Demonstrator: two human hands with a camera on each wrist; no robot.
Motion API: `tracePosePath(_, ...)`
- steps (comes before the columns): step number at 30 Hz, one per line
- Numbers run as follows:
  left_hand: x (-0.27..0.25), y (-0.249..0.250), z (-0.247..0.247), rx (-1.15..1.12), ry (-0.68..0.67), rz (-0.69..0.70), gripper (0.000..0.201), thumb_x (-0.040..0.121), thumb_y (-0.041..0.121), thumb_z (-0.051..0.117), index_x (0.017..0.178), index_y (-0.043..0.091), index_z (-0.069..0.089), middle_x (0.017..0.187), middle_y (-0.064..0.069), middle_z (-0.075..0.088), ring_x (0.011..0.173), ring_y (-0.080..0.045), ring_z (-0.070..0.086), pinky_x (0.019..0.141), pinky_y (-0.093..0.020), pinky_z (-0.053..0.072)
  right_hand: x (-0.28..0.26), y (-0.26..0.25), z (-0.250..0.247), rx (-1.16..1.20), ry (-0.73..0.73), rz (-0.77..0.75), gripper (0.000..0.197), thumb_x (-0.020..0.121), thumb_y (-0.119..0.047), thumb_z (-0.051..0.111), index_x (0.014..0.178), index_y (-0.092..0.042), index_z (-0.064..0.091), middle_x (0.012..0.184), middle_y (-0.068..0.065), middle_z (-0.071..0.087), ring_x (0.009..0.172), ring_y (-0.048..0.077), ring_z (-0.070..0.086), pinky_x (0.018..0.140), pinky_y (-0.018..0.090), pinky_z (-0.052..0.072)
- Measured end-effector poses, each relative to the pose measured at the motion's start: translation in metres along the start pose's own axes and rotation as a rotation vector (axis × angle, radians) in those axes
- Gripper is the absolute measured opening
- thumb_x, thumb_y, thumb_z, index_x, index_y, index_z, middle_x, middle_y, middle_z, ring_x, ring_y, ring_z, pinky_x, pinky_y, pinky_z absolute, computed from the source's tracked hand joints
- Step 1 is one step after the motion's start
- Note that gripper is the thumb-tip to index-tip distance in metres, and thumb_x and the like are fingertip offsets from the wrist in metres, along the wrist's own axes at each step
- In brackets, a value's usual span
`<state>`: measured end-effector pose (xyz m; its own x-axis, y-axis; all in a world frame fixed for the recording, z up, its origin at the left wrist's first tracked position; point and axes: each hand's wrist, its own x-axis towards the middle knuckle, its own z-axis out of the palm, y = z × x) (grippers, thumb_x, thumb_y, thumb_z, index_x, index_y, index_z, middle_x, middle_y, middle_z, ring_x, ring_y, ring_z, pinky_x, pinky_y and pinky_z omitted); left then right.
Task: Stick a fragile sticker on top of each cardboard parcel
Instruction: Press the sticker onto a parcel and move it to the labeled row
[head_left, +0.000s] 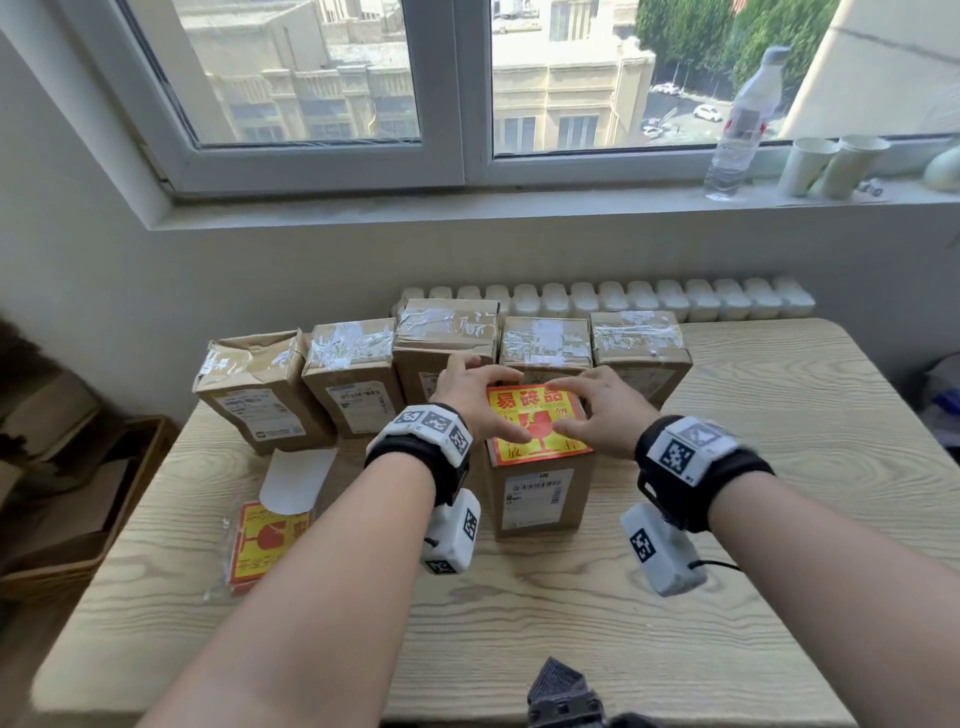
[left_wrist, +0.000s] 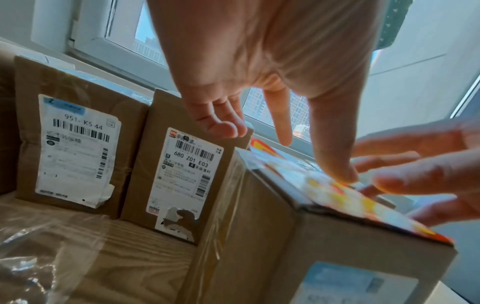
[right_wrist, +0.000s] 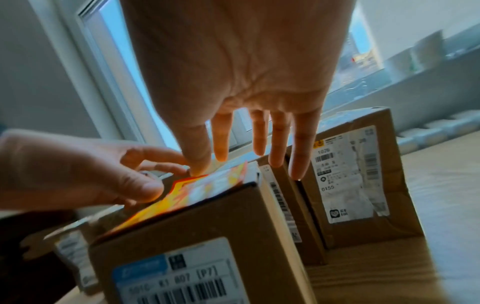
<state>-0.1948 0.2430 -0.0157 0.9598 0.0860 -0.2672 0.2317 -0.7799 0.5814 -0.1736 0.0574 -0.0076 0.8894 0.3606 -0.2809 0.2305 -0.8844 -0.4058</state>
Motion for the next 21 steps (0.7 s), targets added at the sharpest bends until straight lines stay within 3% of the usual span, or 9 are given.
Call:
tracePosePath(2,0.0,-0.001,0.005,0.057,-0.04,-0.024,0.081,0.059,0.043,0.088,0.131,0.043,0.053,0.152,0.002,0.016,0.143,-0.021,0.014,0.116,-0.045,0.023,0.005,0.001,0.008,-0.034,-0.074,-0.026,0.067,0.087,-0.045,0.062,0.146,-0.039,0.032,0.155,0.004,0.022,0.138,0.023,0.035,0.11,0.04,0.035)
tracePosePath(4,0.001,-0.004,0.007,0.086,-0.063,-0.063,0.084,0.059,0.048,0.086,0.135,0.042,0.05,0.155,0.001,0.015,0.145,-0.023,0.013,0.116,-0.046,0.021,0.007,0.006,0.012,0.015,-0.136,-0.01,0.075,0.085,-0.045,0.065,0.149,-0.037,0.025,0.153,0.007,0.027,0.135,0.024,0.039,0.108,0.038,0.037)
tracePosePath(7,0.001,-0.011,0.007,0.065,-0.086,-0.108,0.087,0.06,0.05,0.085,0.138,0.039,0.049,0.153,-0.002,0.023,0.144,-0.023,0.021,0.116,-0.043,0.025,0.007,0.012,0.012,0.11,-0.15,0.002,0.086,0.081,-0.044,0.071,0.15,-0.033,0.021,0.147,0.006,0.04,0.127,0.024,0.048,0.104,0.038,0.042)
tracePosePath(12,-0.005,-0.019,0.008,-0.087,-0.103,-0.104,0.094,0.06,0.038,0.089,0.143,0.029,0.045,0.145,0.002,0.046,0.134,-0.016,0.043,0.109,-0.032,0.034,0.01,0.015,0.005,0.138,-0.204,0.005,0.099,0.073,-0.04,0.079,0.151,-0.036,0.017,0.15,0.001,0.04,0.13,0.022,0.046,0.106,0.04,0.041)
tracePosePath(15,-0.009,-0.019,0.014,-0.193,-0.093,-0.13,0.09,0.062,0.032,0.089,0.141,0.032,0.046,0.136,0.001,0.054,0.122,-0.016,0.053,0.103,-0.036,0.045,0.011,0.013,0.0,0.145,-0.249,0.031,0.095,0.074,-0.037,0.08,0.149,-0.034,0.022,0.145,0.002,0.043,0.124,0.022,0.049,0.094,0.037,0.049)
tracePosePath(17,-0.011,-0.02,0.016,-0.256,-0.091,-0.16,0.09,0.065,0.029,0.088,0.142,0.031,0.042,0.132,-0.001,0.055,0.115,-0.018,0.057,0.087,-0.037,0.056,0.01,0.017,0.001,0.188,-0.226,0.062,0.096,0.071,-0.037,0.082,0.148,-0.026,0.025,0.137,0.001,0.049,0.114,0.019,0.054,0.085,0.035,0.052)
tracePosePath(19,-0.013,-0.021,0.016,-0.33,-0.108,-0.194,0.09,0.068,0.026,0.086,0.144,0.027,0.038,0.129,-0.004,0.055,0.111,-0.021,0.059,0.073,-0.035,0.059,0.007,0.022,0.005,0.311,-0.211,0.127,0.098,0.07,-0.037,0.082,0.147,-0.021,0.023,0.122,-0.001,0.054,0.099,0.017,0.059,0.069,0.033,0.055)
tracePosePath(21,-0.013,-0.023,0.017,-0.411,-0.143,-0.219,0.079,0.072,0.024,0.083,0.14,0.021,0.043,0.125,-0.006,0.059,0.105,-0.021,0.062,0.073,-0.037,0.06,0.0,0.025,0.011,0.462,-0.192,0.212,0.1,0.076,-0.041,0.077,0.151,-0.02,0.015,0.134,0.003,0.051,0.1,0.021,0.061,0.059,0.032,0.055)
